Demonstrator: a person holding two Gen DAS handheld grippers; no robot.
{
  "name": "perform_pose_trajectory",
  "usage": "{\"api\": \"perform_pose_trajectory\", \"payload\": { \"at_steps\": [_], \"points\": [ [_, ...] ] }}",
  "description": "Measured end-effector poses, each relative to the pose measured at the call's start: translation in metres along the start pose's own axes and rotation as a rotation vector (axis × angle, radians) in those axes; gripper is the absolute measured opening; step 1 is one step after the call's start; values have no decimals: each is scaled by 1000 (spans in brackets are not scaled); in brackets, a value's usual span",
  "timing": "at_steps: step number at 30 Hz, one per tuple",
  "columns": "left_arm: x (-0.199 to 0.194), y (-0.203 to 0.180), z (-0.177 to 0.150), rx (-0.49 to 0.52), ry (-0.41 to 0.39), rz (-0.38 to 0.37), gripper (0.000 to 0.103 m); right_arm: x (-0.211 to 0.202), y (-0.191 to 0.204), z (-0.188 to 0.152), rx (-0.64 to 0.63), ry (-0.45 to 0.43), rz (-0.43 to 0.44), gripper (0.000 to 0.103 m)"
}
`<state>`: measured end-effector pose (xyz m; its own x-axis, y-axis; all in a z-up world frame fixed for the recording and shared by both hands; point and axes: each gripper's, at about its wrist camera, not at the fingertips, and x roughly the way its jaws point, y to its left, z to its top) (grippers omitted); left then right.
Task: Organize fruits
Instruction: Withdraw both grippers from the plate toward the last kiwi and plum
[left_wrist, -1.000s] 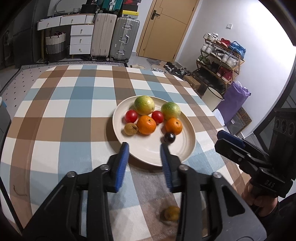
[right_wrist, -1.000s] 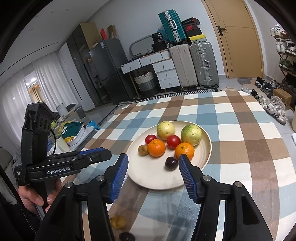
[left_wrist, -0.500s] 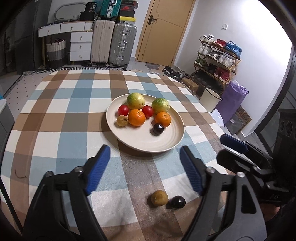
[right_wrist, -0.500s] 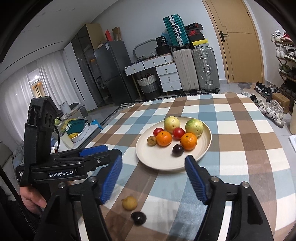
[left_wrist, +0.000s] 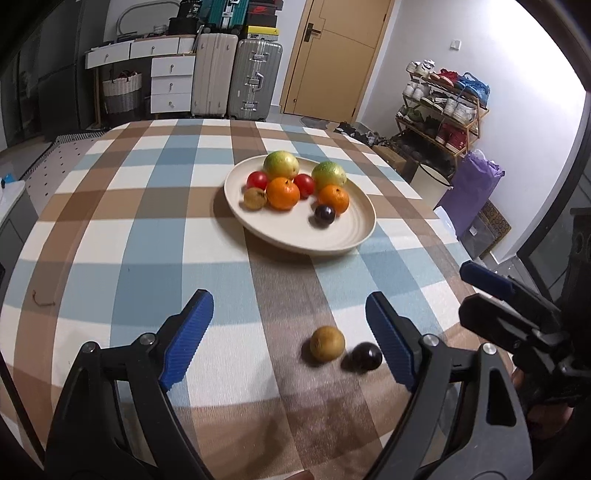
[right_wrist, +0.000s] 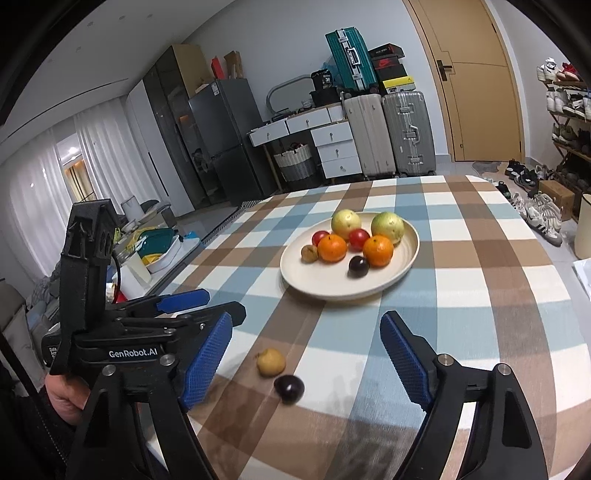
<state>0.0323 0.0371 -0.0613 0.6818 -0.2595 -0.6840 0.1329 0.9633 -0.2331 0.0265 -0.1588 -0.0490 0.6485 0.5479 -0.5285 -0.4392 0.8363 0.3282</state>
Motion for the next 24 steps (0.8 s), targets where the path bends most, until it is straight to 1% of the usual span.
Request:
{"api": "perform_pose_trajectory", "payload": {
  "at_steps": [7,15,19,24],
  "points": [
    [0,7,-15,-31,18,7,83,13,0,-22,13,60,12,85],
    [-4,17,-26,-54,28,0,83,25,3,-41,25,119,35,85],
    [-3,22,-31,-66,40,6,83,33,4,-46,30,151,33,85],
    [-3,26,-35,-76,47,8,83,37,11,-47,9,162,37,82]
  ]
}}
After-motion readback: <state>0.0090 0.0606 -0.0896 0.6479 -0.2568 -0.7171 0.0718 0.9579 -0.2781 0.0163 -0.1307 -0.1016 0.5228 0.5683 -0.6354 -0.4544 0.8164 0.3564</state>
